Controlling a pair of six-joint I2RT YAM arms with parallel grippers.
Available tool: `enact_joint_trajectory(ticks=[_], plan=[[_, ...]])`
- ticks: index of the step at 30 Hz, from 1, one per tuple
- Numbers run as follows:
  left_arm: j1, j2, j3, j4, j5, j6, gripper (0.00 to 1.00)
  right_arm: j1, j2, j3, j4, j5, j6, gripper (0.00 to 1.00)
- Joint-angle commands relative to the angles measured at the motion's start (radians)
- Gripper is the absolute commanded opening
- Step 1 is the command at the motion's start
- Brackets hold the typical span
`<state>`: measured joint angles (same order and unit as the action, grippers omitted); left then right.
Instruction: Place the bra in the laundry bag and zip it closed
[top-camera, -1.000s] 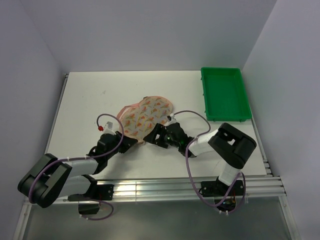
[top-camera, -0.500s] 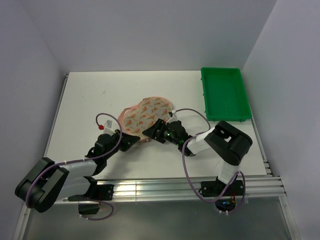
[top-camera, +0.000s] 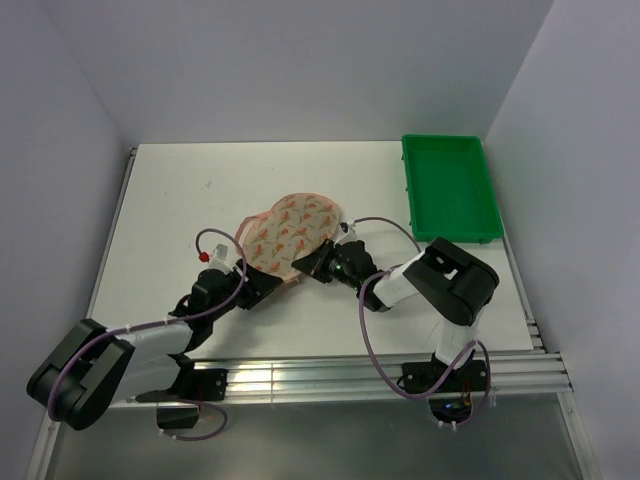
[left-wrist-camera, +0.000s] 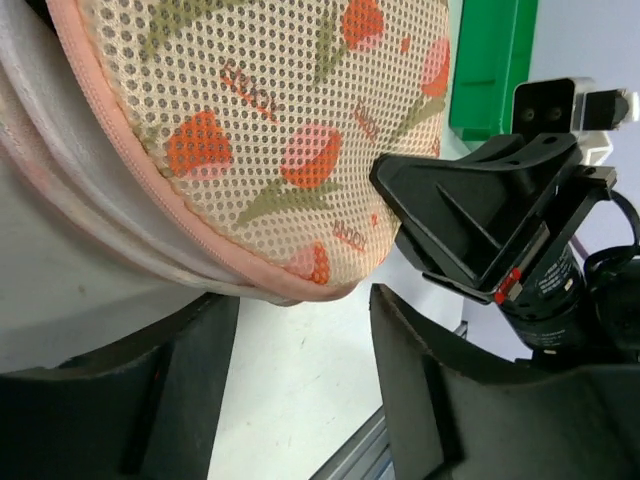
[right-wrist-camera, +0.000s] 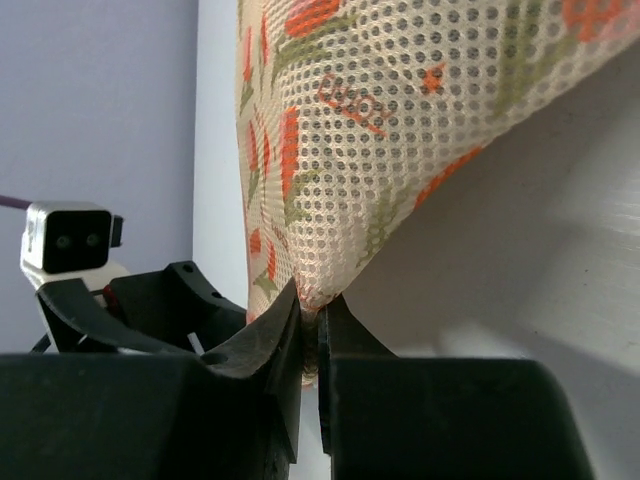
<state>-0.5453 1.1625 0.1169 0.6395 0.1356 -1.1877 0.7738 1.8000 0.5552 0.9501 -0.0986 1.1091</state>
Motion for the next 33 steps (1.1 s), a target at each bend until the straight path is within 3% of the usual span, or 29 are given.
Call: enact_joint_trajectory(ticks=[1, 2, 5, 6, 9, 11, 18, 25, 33], plan=[[-0.01, -0.061, -0.019, -0.076, -0.001, 0.082, 0.63, 0.001, 0.01, 0.015, 0.047, 0.002, -0.017, 0.03], [-0.013, -0.104, -0.023, -0.093, -0.005, 0.098, 0.63, 0.001, 0.01, 0.017, 0.041, 0.002, -0.018, 0.01], [-0.041, -0.191, -0.007, -0.191, -0.037, 0.141, 0.48, 0.008, 0.012, 0.029, 0.016, 0.01, -0.026, 0.0], [-0.051, -0.205, 0.001, -0.214, -0.047, 0.151, 0.35, 0.01, 0.012, 0.032, 0.009, 0.013, -0.028, 0.0], [-0.125, -0.208, 0.049, -0.264, -0.053, 0.197, 0.09, 0.019, 0.007, 0.043, -0.014, 0.02, -0.032, 0.0], [-0.165, -0.185, 0.09, -0.296, -0.089, 0.221, 0.06, 0.024, 0.001, 0.045, -0.027, 0.026, -0.035, 0.0], [-0.317, -0.061, 0.228, -0.298, -0.25, 0.238, 0.22, 0.033, -0.011, 0.046, -0.047, 0.042, -0.038, 0.0], [-0.367, 0.147, 0.3, -0.258, -0.355, 0.206, 0.3, 0.038, -0.031, 0.035, -0.053, 0.046, -0.038, 0.0], [-0.441, 0.16, 0.322, -0.293, -0.516, 0.206, 0.44, 0.042, -0.045, 0.017, -0.045, 0.053, -0.035, 0.0]])
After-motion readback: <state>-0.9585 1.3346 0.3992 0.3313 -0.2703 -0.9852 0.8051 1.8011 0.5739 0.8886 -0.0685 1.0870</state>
